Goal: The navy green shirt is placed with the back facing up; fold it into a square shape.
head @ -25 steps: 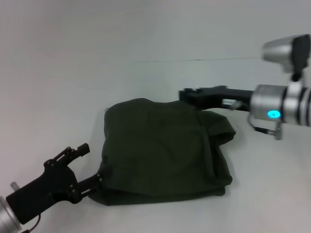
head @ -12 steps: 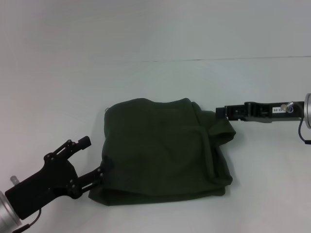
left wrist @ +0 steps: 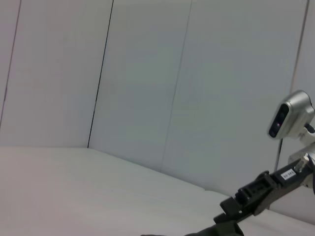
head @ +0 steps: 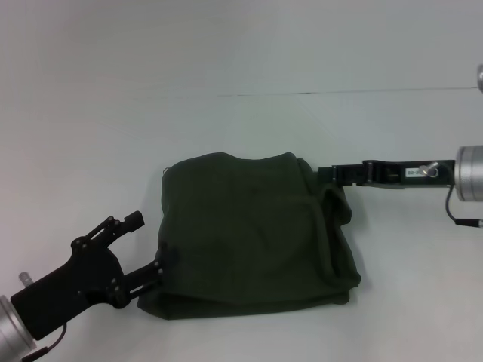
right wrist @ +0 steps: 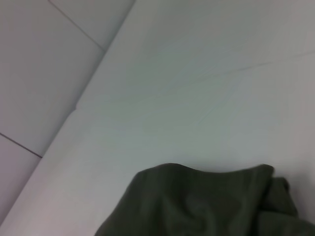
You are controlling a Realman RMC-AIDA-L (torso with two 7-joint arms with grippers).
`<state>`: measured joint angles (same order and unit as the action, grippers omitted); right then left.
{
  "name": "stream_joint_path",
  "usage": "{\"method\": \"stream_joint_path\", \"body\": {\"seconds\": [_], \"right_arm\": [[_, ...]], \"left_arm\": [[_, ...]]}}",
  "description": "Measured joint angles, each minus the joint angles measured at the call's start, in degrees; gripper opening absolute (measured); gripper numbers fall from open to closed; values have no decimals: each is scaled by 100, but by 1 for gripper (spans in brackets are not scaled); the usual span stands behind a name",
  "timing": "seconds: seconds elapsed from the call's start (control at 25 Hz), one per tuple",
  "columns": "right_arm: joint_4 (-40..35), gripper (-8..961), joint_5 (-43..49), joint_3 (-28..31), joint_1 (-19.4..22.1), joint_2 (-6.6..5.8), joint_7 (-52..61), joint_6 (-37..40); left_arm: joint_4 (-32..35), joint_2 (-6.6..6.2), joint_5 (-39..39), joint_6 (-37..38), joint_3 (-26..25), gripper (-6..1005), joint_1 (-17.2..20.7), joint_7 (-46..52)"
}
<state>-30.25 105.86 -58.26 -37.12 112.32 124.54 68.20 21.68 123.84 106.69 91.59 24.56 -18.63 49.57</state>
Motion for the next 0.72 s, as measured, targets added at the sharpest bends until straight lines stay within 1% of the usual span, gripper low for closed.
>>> {"method": "stream_joint_path", "body": {"seconds": [0.12, 0.32, 0.48, 0.56, 0.72], "right_arm": [[11, 639, 20, 3, -105, 49, -49, -15], [65, 630, 184, 2, -203, 67, 48, -37], [-54, 629, 216, 107, -124, 73, 38, 17], [-152, 628, 152, 278, -57, 86, -95, 153], [-221, 627, 129, 446, -67, 103, -206, 397]], "left_arm": [[-13, 0, 3, -3, 8, 886, 0, 0], [-30, 3, 19, -17, 14, 886, 0, 0], [-43, 8, 25, -36, 2, 886, 14, -1], [-49, 9, 22, -37, -14, 886, 13, -5], [-50, 9, 18, -37, -14, 886, 2, -8]]}}
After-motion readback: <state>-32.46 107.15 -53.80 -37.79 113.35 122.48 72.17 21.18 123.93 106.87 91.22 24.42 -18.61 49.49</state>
